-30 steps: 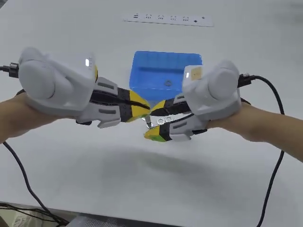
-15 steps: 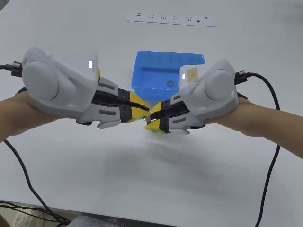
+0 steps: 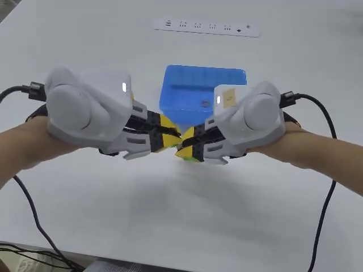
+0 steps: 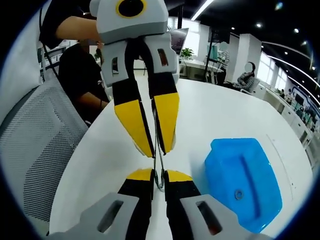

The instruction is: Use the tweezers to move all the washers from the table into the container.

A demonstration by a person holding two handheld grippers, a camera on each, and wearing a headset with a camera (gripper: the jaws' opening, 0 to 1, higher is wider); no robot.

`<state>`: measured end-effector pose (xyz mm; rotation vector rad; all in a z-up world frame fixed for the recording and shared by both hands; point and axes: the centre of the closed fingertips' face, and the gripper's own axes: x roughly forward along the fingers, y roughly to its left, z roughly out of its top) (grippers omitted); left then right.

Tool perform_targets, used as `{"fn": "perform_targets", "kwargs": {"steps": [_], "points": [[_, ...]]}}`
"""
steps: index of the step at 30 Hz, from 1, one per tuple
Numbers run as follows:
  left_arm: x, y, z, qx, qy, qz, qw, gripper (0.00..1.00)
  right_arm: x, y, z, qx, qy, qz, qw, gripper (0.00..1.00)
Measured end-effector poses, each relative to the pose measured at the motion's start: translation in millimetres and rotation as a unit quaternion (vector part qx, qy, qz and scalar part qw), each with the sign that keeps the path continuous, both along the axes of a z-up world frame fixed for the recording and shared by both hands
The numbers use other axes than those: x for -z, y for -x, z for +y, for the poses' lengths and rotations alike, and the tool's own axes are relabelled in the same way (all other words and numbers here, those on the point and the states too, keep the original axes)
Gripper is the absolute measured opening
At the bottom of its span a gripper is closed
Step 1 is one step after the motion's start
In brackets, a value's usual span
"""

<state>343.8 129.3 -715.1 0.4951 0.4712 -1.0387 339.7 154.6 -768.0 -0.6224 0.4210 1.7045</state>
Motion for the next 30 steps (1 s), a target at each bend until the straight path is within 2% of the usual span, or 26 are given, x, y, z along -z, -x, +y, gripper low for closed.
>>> {"fn": "perform_targets", "kwargs": {"steps": [3, 5, 14, 17, 21, 24, 26, 30], "points": [[-6.8, 3.1, 1.7, -0.007, 0.013, -0.004, 0.9999, 0.12, -6.1, 0.8, 1.0, 0.012, -0.008, 0.013, 0.9998, 0.09], [-10.6, 4.6, 3.7, -0.013, 0.016, -0.006, 0.9998, 0.14, -8.2, 1.0, 0.9, 0.015, -0.009, 0.012, 0.9998, 0.09], [-26.0, 7.7, 13.0, -0.043, 0.016, -0.030, 0.9985, 0.21, -23.2, 1.9, -1.7, 0.029, -0.017, 0.010, 0.9994, 0.09], [-31.3, 8.7, 15.7, -0.051, 0.003, -0.039, 0.9979, 0.27, -29.7, 3.1, -2.5, 0.030, -0.020, 0.007, 0.9993, 0.09], [-44.5, 12.2, 17.3, -0.063, 0.013, -0.052, 0.9966, 0.31, -39.9, 3.2, -3.6, 0.033, -0.025, 0.004, 0.9991, 0.09], [-50.4, 12.5, 20.7, -0.084, 0.028, -0.057, 0.9945, 0.41, -46.8, 1.9, -6.2, 0.034, -0.027, -0.001, 0.9991, 0.09], [-55.2, 13.0, 23.4, -0.095, 0.035, -0.070, 0.9923, 0.49, -53.2, -2.2, -8.3, 0.041, -0.032, -0.003, 0.9986, 0.09], [-64.2, 18.2, 26.3, -0.109, 0.055, -0.086, 0.9887, 0.64, -64.4, -16.2, -14.1, 0.061, -0.043, -0.006, 0.9972, 0.09]]}}
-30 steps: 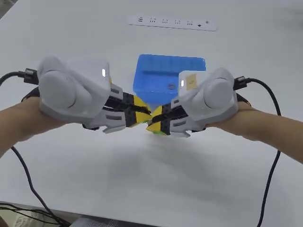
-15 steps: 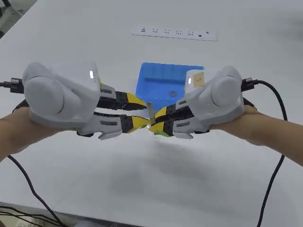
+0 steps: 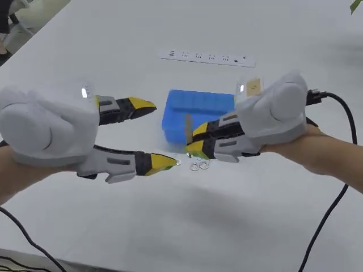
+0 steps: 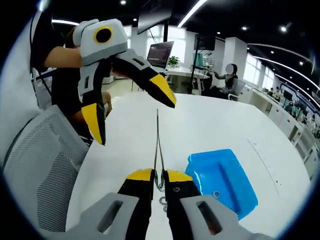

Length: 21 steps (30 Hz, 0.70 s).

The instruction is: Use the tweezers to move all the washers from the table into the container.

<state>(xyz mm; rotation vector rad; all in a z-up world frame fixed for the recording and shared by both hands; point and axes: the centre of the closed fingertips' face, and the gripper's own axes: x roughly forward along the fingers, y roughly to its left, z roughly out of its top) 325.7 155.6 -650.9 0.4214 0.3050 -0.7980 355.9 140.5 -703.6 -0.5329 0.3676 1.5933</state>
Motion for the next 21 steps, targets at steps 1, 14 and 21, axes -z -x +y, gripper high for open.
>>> {"fn": "perform_targets", "kwargs": {"steps": [1, 14, 21], "points": [[-2.1, 1.9, 1.0, -0.004, 0.009, 0.000, 0.9999, 0.66, -3.6, -4.1, -1.9, 0.007, -0.004, 0.001, 1.0000, 0.09], [8.5, 20.4, 16.1, -0.054, 0.064, 0.018, 0.9963, 0.96, -31.2, -59.2, -4.0, 0.063, -0.036, -0.015, 0.9972, 0.09], [12.8, 25.0, 29.4, -0.066, 0.073, 0.025, 0.9948, 0.99, -10.8, -99.6, 15.7, 0.087, -0.038, -0.003, 0.9955, 0.09]]}}
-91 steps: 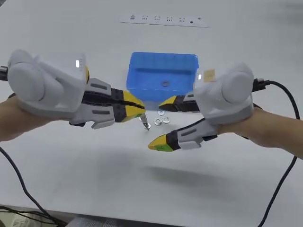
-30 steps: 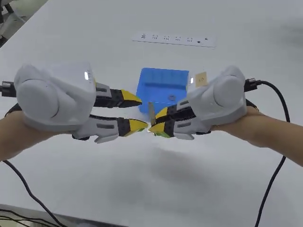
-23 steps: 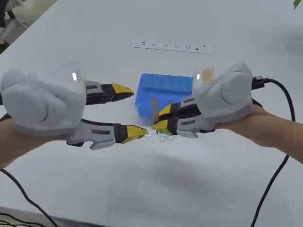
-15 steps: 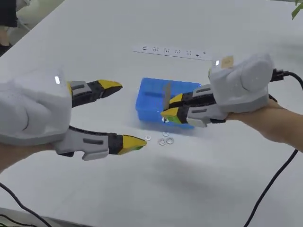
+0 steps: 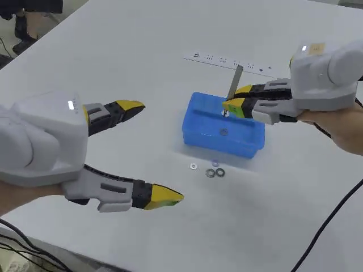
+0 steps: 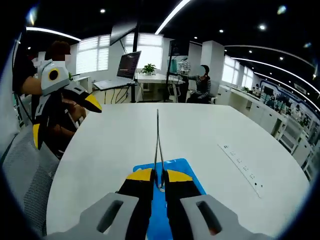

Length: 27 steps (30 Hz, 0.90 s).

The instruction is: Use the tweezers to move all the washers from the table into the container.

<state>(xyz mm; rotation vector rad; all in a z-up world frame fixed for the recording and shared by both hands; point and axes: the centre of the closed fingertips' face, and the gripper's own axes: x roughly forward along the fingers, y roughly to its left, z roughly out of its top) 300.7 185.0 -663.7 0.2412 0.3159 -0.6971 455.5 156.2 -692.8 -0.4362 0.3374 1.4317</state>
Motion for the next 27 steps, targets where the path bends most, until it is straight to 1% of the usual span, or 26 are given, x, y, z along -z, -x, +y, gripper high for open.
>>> {"fn": "perform_targets", "kwargs": {"steps": [3, 6, 7, 10, 12, 14, 21, 23, 25, 27], "points": [[-0.4, -0.6, 9.5, -0.011, 0.005, 0.001, 0.9999, 0.99, 14.8, -14.1, 5.6, 0.014, 0.004, 0.009, 0.9999, 0.09], [1.5, -1.8, 17.5, -0.022, 0.010, 0.003, 0.9997, 0.99, 28.3, -21.5, 9.4, 0.021, 0.009, 0.019, 0.9996, 0.09], [1.9, -2.0, 18.6, -0.025, 0.013, 0.003, 0.9996, 0.99, 34.1, -22.7, 10.8, 0.022, 0.013, 0.023, 0.9994, 0.09], [4.7, -1.3, 17.9, -0.029, 0.026, 0.008, 0.9992, 1.00, 46.7, -23.2, 13.2, 0.016, 0.026, 0.022, 0.9993, 0.09], [9.0, -1.2, 17.2, -0.030, 0.021, 0.012, 0.9993, 1.00, 54.2, -23.9, 15.0, 0.014, 0.032, 0.023, 0.9991, 0.09], [11.6, -0.9, 15.9, -0.031, 0.023, 0.017, 0.9991, 1.00, 60.6, -24.6, 16.6, 0.010, 0.039, 0.024, 0.9989, 0.09], [12.8, -2.3, 16.8, -0.043, 0.026, 0.022, 0.9985, 0.99, 72.5, -25.6, 18.5, 0.006, 0.046, 0.029, 0.9985, 0.09], [12.8, -2.8, 16.7, -0.046, 0.027, 0.023, 0.9983, 0.99, 73.7, -24.3, 18.2, 0.002, 0.049, 0.030, 0.9983, 0.09], [13.8, -3.0, 17.4, -0.048, 0.025, 0.025, 0.9982, 0.99, 74.5, -24.3, 17.3, -0.001, 0.053, 0.026, 0.9982, 0.09], [14.0, -2.9, 17.3, -0.048, 0.024, 0.027, 0.9982, 0.99, 73.4, -25.4, 17.7, -0.001, 0.051, 0.027, 0.9983, 0.10]]}}
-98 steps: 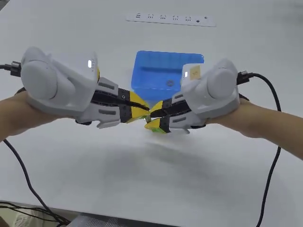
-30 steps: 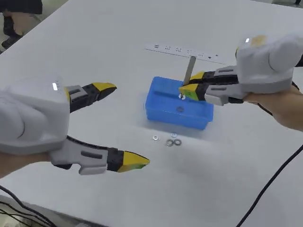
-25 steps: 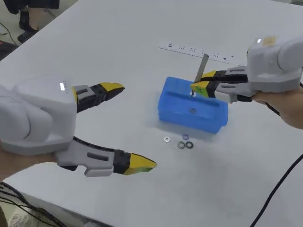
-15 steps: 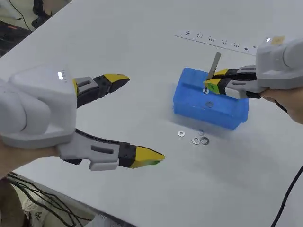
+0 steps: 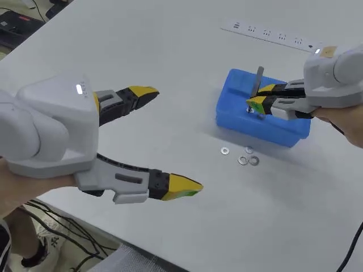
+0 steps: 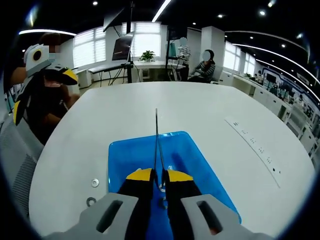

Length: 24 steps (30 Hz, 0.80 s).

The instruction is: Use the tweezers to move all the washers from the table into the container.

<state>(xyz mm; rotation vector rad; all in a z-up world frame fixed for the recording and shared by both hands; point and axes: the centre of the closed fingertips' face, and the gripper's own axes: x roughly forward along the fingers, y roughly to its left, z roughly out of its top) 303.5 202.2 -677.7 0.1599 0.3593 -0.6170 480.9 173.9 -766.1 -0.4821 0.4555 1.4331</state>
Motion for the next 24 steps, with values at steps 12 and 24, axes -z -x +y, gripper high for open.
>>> {"fn": "perform_targets", "kwargs": {"steps": [12, 24], "points": [[-3.3, 0.7, -2.8, 0.001, 0.005, 0.003, 1.0000, 0.99, -6.2, -3.1, -4.5, 0.012, -0.008, 0.014, 0.9998, 0.11], [-4.3, 2.4, -5.2, 0.002, 0.006, 0.006, 1.0000, 0.99, -8.2, -5.0, -2.8, 0.031, -0.029, 0.038, 0.9984, 0.11]]}}
